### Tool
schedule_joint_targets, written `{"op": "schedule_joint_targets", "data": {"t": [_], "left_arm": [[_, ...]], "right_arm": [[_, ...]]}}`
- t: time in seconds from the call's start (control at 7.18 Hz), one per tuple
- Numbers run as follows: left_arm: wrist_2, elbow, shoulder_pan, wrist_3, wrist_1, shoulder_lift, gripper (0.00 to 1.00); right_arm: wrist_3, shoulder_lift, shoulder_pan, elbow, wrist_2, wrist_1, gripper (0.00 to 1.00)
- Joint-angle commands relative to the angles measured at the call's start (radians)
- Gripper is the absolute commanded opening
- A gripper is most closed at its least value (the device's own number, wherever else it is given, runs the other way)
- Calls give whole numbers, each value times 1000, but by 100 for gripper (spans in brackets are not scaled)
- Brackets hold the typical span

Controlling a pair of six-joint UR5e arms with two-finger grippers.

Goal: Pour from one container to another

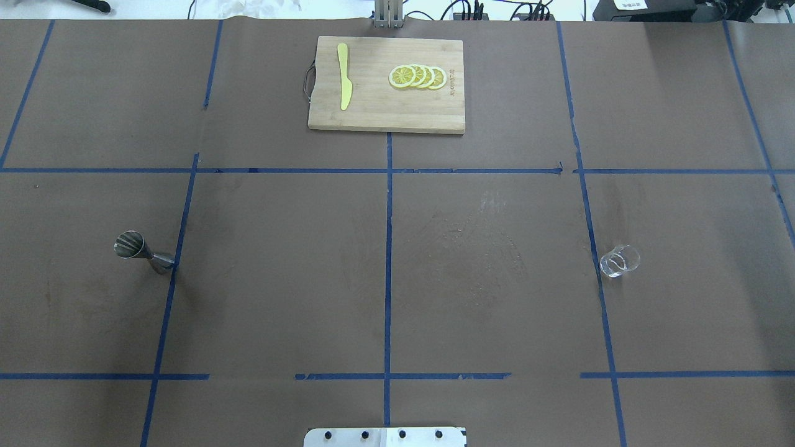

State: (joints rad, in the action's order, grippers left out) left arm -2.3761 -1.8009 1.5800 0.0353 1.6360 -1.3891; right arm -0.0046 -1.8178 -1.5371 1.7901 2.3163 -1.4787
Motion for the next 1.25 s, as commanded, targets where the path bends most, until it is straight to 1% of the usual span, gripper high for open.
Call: {"op": "schedule_joint_targets", "data": {"t": [0.0,0.56,0.84,0.98,1.11], "left_arm": [[0,3,0,1,1,-5,100],[3,14,-6,6,57,-16,100],[2,26,-12,2,148,-14,100],[0,44,-11,-5,203,-17,100],[2,54,-11,-8,231,-19,100]], "right_arm": [[0,0,0,3,2,0,100],[3,0,2,11,5,-5,100],[11,8,2,15,32,2,100],[15,15,2,17,26,3,100],[14,47,2,21,23,3,100]]}}
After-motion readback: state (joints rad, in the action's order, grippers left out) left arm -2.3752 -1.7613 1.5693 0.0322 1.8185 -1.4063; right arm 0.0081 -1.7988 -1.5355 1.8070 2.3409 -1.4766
